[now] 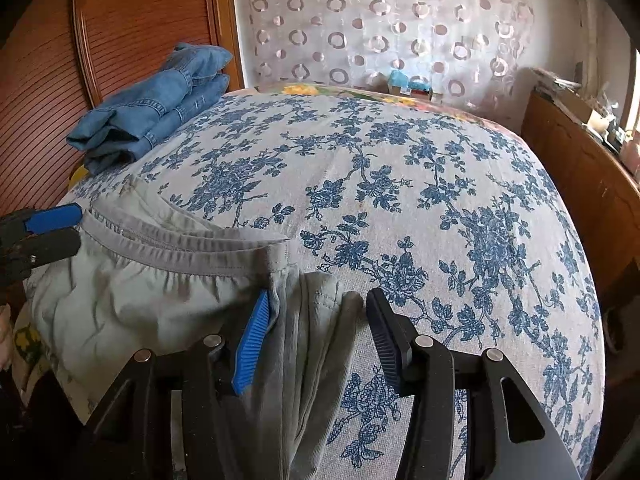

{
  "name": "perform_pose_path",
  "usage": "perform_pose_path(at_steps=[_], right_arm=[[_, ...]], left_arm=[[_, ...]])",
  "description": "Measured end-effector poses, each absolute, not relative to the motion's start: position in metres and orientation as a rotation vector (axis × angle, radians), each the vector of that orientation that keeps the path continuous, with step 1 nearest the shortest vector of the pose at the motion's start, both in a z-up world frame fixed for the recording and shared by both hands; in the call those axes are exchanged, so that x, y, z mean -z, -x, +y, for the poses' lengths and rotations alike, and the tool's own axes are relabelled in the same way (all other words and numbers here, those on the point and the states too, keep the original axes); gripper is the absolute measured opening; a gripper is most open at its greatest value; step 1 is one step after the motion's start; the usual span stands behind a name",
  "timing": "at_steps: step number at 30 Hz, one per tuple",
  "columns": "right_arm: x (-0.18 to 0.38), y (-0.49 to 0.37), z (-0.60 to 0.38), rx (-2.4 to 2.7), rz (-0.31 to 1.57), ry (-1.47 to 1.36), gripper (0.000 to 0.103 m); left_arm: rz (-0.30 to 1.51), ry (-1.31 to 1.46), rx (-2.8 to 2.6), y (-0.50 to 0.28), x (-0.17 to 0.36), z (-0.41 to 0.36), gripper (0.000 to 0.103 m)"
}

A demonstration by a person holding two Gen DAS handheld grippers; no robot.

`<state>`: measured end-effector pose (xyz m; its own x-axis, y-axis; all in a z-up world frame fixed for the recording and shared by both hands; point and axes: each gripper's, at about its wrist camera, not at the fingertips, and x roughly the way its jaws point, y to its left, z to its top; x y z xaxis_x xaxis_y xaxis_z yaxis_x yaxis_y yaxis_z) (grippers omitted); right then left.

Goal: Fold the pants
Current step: 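Move both grippers to the waistband edge of the folded trousers, then grasp the waistband edge with the left gripper while the right gripper grasps beside it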

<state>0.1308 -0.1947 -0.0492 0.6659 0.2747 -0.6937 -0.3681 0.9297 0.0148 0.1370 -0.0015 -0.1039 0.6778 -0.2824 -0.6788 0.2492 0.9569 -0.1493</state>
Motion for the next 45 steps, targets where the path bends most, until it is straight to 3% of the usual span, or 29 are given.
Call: perform_pose_path(at_steps=[6, 11, 28, 30, 32, 33, 34, 38, 41, 45], right_arm=[[0.049, -0.131, -0.196, -0.366, 0.761, 0.127, 0.052], [0.049, -0.131, -0.196, -0.366, 0.761, 0.127, 0.052], [0.049, -0.13, -0.196, -0.366, 0.762, 0.127, 0.052], [0.049, -0.131, -0.196, -0.366, 0.762, 0.127, 0.052], [0.049, -0.13, -0.196, -0.365, 0.762, 0.127, 0.052], [0.049, -0.131, -0.196, -0.365, 0.762, 0.127, 0.052], [0.049, -0.131, -0.196, -0.365, 0.762, 0.127, 0.052], [0.049, -0.131, -0.195, -0.365, 0.762, 0.127, 0.052], [0.049, -0.131, -0.196, -0.365, 0.762, 0.127, 0.052], [0.049, -0.13, -0.196, -0.365, 0.762, 0.127, 0.052]], left_arm=[[0.778, 0.033, 0.286, -0.144, 0.107, -0.002, 0.042], [0.758, -0.016, 0.283, -0.147, 0.103, -0.007, 0.009], [0.73, -0.007, 0.251, -0.152, 0.089, -0.001, 0.006], [0.748, 0.005, 0.244, -0.153, 0.09, 0.001, 0.013], [0.751, 0.015, 0.256, -0.152, 0.091, 0.002, 0.03], [0.746, 0.016, 0.257, -0.15, 0.09, 0.003, 0.034], [0.741, 0.014, 0.252, -0.149, 0.09, 0.003, 0.046], [0.753, 0.026, 0.253, -0.147, 0.093, 0.007, 0.069], [0.784, 0.035, 0.253, -0.15, 0.099, 0.009, 0.075], [0.8, 0.031, 0.243, -0.15, 0.107, 0.01, 0.075]])
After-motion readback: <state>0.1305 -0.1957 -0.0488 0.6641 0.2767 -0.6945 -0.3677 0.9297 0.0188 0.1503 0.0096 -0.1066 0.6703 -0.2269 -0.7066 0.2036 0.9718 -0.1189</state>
